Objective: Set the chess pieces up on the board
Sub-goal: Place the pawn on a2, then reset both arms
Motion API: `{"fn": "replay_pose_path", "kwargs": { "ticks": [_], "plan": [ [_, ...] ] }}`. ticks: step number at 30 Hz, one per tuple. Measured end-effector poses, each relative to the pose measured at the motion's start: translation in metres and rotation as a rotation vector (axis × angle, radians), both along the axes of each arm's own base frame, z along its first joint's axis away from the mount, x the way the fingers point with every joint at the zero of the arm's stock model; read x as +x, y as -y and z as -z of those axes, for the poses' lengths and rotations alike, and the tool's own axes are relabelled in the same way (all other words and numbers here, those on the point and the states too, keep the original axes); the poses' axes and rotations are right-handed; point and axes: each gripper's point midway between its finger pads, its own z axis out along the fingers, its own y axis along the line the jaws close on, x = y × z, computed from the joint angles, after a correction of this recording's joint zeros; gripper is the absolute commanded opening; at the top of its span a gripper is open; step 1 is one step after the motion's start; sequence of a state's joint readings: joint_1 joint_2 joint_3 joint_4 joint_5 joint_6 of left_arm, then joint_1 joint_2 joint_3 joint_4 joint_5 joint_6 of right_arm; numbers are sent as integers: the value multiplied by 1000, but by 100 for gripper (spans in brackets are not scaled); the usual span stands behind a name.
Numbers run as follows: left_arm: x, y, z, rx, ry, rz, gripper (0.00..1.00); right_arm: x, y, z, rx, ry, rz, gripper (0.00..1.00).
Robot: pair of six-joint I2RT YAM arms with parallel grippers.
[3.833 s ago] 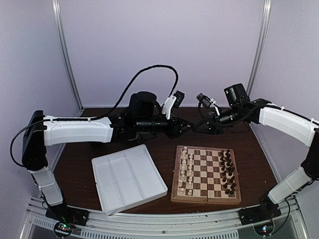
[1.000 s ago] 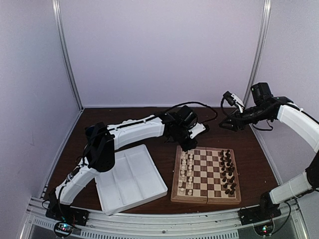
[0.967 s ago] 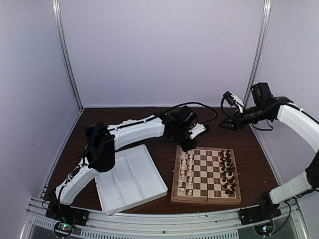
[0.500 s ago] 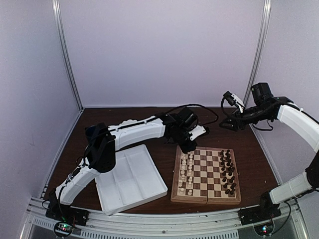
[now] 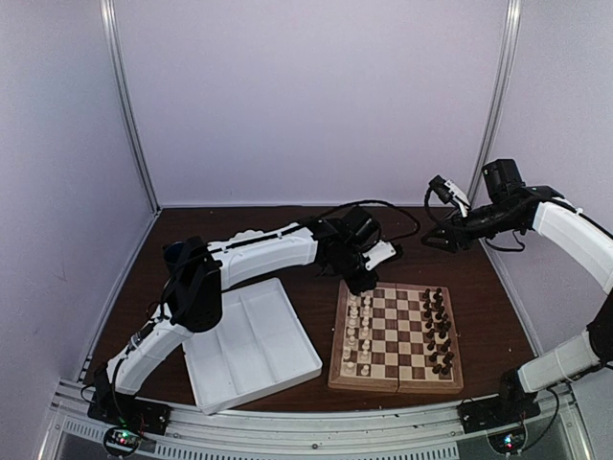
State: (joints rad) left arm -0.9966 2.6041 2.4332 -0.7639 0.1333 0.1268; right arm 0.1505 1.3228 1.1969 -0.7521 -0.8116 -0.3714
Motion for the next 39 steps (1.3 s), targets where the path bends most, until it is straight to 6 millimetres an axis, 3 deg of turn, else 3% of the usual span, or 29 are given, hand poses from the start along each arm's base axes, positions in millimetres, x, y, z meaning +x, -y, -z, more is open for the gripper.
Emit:
{"fn": "replay_pose_path", "kwargs": {
  "ticks": [20,23,24,26,27,29,32,33,34,35,37,39],
  "plan": [
    [-4,3,0,6,22,32,27,1,1,0,1,-1,4,54],
    [-3,4,-4,5,43,36,32,3,6,-1,0,-7,25,60],
    [-2,4,-8,3,55,35,35,6,10,-3,-2,-7,43,71],
    [3,3,-25,-13,95,24,43,14,21,-9,-11,1,94,84],
    [5,1,-36,-22,116,13,47,19,27,-14,-14,6,128,96],
    [10,-9,-68,-41,170,-22,59,32,44,-28,-32,38,213,100],
    [19,-34,-137,-106,252,-118,71,50,68,-55,-72,113,342,99],
    [22,-45,-162,-133,274,-156,73,56,77,-64,-91,145,395,99],
    [26,-60,-188,-167,292,-206,90,58,83,-69,-103,167,431,100],
    [30,-75,-208,-192,308,-245,97,60,91,-75,-121,189,478,100],
    [39,-113,-243,-240,326,-343,98,60,105,-83,-154,229,555,99],
    [45,-150,-259,-259,331,-427,98,59,115,-91,-173,266,610,99]
  ]
}}
